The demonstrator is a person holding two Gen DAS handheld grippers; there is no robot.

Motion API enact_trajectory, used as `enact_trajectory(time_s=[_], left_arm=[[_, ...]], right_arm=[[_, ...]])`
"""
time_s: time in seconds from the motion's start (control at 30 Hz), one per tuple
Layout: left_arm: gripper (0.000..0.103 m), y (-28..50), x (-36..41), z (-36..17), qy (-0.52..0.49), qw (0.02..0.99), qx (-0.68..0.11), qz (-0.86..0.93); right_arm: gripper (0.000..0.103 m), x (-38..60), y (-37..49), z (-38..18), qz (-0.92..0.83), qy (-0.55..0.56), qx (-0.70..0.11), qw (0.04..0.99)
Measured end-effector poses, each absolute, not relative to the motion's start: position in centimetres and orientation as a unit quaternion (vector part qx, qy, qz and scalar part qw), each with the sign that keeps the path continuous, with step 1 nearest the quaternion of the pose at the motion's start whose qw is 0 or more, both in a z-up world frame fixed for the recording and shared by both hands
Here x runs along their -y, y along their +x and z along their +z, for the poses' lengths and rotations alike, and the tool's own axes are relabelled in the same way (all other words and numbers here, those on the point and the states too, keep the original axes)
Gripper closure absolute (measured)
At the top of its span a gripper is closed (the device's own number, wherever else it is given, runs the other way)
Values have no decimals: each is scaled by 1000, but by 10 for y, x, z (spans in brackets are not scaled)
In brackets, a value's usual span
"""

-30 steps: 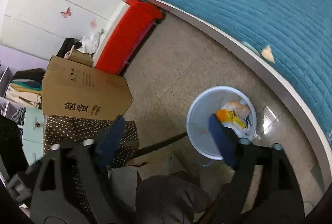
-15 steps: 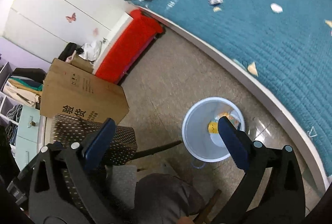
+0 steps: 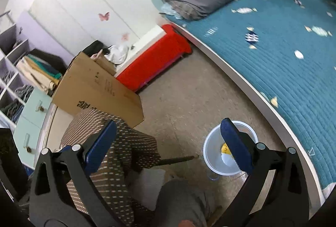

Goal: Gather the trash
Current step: 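Carry both items to the wastebasket and open both tools to drop them, then move both tools back to the table and grasp the white-red medicine box with the right tool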

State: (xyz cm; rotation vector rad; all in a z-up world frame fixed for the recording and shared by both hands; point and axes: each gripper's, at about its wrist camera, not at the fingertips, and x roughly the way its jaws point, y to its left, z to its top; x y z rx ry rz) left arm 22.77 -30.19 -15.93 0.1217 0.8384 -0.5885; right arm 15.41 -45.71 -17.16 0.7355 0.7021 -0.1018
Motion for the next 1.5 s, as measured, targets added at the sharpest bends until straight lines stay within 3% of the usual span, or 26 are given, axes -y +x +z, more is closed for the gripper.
enact_trajectory(time_s=[0.83,1.5], left_arm=[[6,202,125,-122,26,921,-339,-192],[6,200,1,-178,57,922,-367,-107]], right_arm=[[6,289,195,-104,71,238,-339,907],[6,192,211,-129,146,178,-385,894]])
